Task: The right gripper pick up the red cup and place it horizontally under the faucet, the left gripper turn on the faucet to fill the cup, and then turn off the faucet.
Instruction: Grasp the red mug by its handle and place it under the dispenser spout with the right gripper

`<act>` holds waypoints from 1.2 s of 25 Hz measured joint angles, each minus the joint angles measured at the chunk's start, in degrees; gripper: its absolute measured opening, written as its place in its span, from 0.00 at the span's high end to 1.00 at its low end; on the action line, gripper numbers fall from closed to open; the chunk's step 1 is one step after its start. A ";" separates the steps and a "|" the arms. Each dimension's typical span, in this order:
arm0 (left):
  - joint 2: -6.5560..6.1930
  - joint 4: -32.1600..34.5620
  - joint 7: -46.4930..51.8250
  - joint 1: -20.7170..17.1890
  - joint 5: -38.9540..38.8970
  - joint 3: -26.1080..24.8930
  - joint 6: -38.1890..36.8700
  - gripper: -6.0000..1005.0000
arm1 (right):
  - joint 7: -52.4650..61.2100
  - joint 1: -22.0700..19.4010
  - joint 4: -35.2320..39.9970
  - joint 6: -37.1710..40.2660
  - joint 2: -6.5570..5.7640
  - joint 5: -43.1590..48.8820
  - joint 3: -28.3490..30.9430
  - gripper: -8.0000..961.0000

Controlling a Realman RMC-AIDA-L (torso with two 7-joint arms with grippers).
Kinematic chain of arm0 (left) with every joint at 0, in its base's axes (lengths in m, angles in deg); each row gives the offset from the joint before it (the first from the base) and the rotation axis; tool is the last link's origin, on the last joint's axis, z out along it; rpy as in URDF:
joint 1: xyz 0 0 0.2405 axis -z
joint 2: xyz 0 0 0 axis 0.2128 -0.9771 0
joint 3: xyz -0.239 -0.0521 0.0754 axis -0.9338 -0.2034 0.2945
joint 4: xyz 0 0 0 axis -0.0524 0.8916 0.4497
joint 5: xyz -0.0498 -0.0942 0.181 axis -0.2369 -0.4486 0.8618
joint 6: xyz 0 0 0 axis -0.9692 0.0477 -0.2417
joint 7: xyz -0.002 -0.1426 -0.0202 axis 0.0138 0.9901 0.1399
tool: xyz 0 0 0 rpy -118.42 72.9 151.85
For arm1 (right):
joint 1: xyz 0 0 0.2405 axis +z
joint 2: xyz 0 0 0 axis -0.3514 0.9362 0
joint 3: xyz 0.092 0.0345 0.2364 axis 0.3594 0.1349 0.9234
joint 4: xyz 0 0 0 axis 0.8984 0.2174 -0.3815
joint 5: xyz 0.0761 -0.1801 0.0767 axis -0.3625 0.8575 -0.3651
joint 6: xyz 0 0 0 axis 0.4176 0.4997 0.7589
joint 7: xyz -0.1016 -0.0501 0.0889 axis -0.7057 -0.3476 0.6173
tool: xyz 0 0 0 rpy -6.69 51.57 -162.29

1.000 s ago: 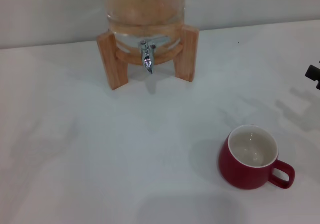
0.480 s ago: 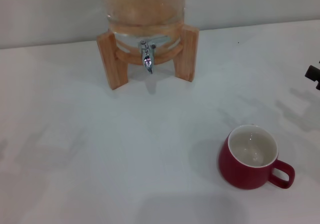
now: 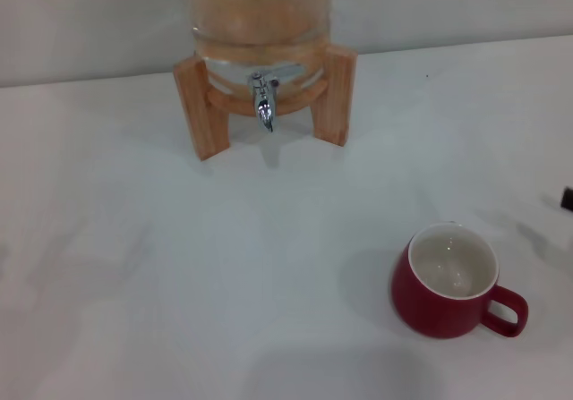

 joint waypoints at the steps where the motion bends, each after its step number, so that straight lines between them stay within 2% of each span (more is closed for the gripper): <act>1: 0.00 0.00 0.03 0.10 -0.01 -0.02 -0.01 0.20 | -0.42 -0.53 0.00 -0.22 -0.02 0.20 0.05 0.36; 7: -0.05 -0.01 0.12 0.85 -0.01 -0.05 -0.43 0.20 | -2.81 -3.24 -0.12 -4.86 0.02 -0.27 3.93 0.36; 11: -0.04 -0.01 0.16 1.33 0.05 -0.05 -0.71 0.20 | -4.38 -4.76 -0.94 -5.91 0.06 -0.31 4.36 0.36; 18: -0.20 -0.01 0.27 3.07 0.21 -0.05 -1.56 0.20 | -15.06 -6.38 -8.00 -6.44 0.10 0.05 3.86 0.36; 30: -1.02 -0.01 1.85 6.39 1.20 0.38 -4.79 0.20 | -17.96 -9.23 -10.10 -7.09 0.40 0.37 -3.61 0.36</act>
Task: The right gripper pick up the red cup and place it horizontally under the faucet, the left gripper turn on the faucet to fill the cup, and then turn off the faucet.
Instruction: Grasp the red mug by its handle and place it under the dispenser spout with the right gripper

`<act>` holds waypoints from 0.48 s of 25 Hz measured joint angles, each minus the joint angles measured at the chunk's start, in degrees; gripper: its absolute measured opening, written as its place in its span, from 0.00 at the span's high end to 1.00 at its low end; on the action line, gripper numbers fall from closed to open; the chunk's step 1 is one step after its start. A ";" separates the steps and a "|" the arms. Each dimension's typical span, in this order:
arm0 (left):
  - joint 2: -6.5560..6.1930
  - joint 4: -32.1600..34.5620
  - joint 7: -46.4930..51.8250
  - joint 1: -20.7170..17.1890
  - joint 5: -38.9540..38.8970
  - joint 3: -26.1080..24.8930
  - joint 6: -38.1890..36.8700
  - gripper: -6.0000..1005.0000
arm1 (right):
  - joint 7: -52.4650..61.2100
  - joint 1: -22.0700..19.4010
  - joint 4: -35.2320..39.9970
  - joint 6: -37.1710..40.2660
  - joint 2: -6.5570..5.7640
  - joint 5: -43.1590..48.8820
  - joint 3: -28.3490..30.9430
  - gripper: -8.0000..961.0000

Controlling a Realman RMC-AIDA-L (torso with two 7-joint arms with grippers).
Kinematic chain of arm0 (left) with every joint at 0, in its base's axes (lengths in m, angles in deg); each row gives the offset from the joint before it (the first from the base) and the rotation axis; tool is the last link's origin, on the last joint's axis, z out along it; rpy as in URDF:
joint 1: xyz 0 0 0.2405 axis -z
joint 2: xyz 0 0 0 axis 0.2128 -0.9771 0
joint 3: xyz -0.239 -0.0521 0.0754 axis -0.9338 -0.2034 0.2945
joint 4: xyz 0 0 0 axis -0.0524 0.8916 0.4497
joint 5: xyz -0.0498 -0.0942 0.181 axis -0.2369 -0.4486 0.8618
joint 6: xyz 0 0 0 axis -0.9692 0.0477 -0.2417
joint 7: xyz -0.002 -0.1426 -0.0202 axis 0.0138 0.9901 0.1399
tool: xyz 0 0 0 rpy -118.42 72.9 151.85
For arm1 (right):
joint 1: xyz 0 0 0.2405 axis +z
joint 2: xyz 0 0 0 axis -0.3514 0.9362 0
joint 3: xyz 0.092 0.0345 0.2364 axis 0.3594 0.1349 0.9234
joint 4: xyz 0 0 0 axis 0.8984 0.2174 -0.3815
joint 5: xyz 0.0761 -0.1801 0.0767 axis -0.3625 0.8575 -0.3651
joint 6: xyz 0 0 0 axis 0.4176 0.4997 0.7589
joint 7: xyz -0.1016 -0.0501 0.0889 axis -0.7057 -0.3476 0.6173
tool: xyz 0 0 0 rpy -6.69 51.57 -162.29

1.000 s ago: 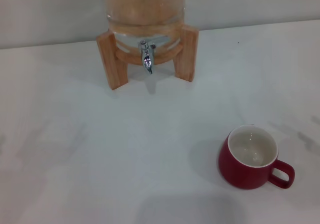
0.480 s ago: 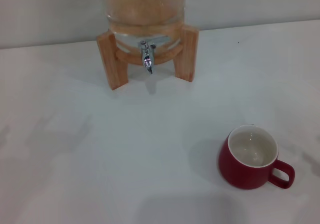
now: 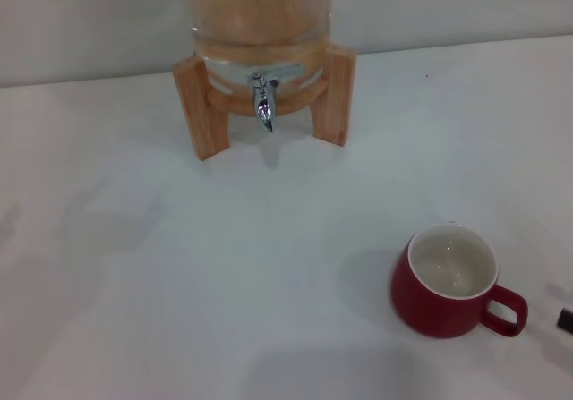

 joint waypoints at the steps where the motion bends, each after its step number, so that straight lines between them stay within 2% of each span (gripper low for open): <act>1: -0.02 0.00 0.01 0.19 0.01 0.01 -0.08 0.20 | 0.00 -0.03 -0.03 -0.10 0.05 -0.05 -0.94 0.36; 6: -0.13 0.10 0.03 0.49 0.02 0.02 -0.33 0.20 | -1.37 0.39 -0.48 -0.11 0.18 -0.05 -4.76 0.36; 12: -0.16 0.43 0.09 0.53 -0.24 0.02 -0.10 0.20 | -8.51 1.31 -5.62 0.39 0.23 -0.46 -5.14 0.36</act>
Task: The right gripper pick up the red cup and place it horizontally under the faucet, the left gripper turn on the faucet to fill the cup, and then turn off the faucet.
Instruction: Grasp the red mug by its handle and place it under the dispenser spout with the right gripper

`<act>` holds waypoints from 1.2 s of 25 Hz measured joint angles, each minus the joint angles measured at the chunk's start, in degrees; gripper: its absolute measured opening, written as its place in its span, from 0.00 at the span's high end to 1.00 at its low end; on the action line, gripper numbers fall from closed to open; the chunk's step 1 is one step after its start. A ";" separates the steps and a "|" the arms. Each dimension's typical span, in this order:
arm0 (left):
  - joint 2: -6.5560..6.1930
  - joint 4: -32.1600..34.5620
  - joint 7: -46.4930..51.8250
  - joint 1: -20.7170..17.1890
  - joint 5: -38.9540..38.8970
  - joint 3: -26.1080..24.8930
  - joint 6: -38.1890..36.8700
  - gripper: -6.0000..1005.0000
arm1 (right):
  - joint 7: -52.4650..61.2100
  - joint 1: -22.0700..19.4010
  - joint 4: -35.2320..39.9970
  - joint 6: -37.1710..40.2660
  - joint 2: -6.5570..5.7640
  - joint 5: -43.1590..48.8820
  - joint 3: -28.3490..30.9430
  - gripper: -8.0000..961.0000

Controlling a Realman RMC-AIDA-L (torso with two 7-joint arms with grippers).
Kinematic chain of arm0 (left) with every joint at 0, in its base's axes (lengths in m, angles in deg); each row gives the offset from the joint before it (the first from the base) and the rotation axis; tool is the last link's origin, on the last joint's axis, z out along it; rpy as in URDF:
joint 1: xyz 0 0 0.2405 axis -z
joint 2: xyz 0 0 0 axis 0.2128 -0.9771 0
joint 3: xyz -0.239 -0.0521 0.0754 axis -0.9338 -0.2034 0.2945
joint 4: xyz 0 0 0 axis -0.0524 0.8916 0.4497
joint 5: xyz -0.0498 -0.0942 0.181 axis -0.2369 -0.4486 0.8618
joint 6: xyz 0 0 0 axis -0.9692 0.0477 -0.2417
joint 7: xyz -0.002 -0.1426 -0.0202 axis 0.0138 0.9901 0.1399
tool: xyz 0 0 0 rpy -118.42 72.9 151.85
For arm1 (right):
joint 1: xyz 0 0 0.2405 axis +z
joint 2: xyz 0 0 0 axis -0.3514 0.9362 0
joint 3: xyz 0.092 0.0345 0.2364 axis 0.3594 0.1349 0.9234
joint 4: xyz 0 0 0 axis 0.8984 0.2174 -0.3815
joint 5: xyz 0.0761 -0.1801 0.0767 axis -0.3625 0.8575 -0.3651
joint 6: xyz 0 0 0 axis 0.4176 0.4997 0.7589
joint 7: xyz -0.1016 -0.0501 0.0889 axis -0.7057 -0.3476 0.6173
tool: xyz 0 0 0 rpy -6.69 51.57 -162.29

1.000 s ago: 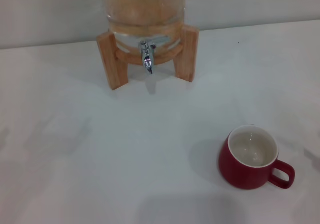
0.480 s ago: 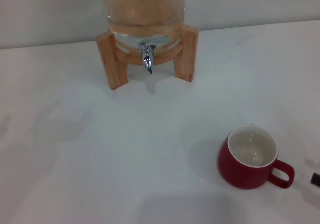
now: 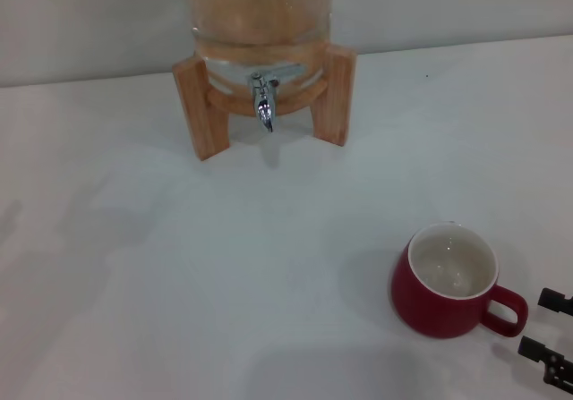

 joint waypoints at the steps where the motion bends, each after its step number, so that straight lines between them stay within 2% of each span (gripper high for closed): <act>1: -0.01 0.08 0.08 0.05 -0.07 0.00 0.10 0.20 | -1.07 0.17 -0.75 0.34 0.00 -0.05 0.17 0.36; 16: -0.01 0.19 0.00 -0.22 -1.21 -0.65 1.45 0.20 | -2.78 1.63 -4.95 8.06 0.00 -1.68 0.67 0.36; 24: 0.43 0.19 0.14 -1.74 -1.93 -7.63 1.97 0.20 | -2.82 2.46 -5.02 8.11 0.00 -1.72 0.68 0.36; 30: 0.49 0.19 0.00 -2.19 -3.12 -7.79 2.67 0.20 | -2.83 3.33 -5.27 9.35 0.00 -2.00 0.68 0.36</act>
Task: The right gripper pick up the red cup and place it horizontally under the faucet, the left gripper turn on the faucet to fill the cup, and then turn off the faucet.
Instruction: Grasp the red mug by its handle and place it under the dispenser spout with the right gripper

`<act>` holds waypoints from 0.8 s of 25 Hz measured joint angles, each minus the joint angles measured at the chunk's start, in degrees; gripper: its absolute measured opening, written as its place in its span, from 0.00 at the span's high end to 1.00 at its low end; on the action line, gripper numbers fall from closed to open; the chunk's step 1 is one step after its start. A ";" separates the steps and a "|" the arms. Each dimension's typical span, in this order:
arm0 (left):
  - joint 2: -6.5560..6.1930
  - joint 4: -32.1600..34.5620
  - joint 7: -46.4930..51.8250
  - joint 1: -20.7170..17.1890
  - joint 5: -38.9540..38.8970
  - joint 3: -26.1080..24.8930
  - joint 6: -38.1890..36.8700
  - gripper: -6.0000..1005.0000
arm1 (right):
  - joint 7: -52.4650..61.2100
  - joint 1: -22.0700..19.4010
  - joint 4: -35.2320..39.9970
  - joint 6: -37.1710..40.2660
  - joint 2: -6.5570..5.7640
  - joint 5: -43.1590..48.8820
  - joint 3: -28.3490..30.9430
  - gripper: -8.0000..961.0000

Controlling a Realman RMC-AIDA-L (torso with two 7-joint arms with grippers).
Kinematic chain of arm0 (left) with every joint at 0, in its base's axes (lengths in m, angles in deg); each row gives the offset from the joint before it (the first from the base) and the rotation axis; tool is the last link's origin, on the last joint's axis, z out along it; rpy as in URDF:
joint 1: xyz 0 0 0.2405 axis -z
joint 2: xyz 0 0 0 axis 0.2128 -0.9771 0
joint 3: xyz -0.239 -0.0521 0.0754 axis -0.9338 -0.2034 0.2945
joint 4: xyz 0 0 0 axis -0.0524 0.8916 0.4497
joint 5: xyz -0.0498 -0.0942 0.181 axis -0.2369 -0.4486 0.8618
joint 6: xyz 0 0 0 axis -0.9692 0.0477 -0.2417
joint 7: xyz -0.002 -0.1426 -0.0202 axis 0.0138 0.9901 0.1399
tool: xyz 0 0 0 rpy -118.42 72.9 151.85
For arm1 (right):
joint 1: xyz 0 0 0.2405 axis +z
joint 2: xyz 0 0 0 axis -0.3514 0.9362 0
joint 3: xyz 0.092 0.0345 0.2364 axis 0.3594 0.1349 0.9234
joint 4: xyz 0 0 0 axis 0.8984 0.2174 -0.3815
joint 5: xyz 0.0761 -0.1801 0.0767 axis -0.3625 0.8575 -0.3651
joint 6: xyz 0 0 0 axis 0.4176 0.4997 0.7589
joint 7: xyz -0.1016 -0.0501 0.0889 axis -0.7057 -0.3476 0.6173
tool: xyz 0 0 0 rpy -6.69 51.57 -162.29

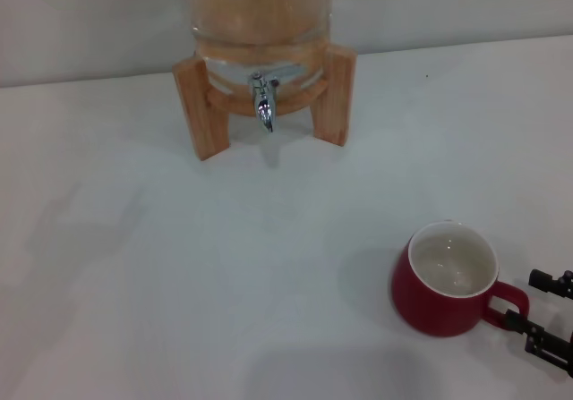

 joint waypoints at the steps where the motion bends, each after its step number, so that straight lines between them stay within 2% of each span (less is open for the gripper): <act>1: 0.01 0.00 0.00 0.00 0.00 0.03 0.00 0.20 | -0.01 0.16 -0.26 0.35 0.00 -0.25 0.00 0.36; 20: 0.04 0.00 -0.03 -0.03 -0.06 -0.09 1.15 0.20 | -0.50 1.49 -2.03 2.70 0.00 -3.27 0.00 0.36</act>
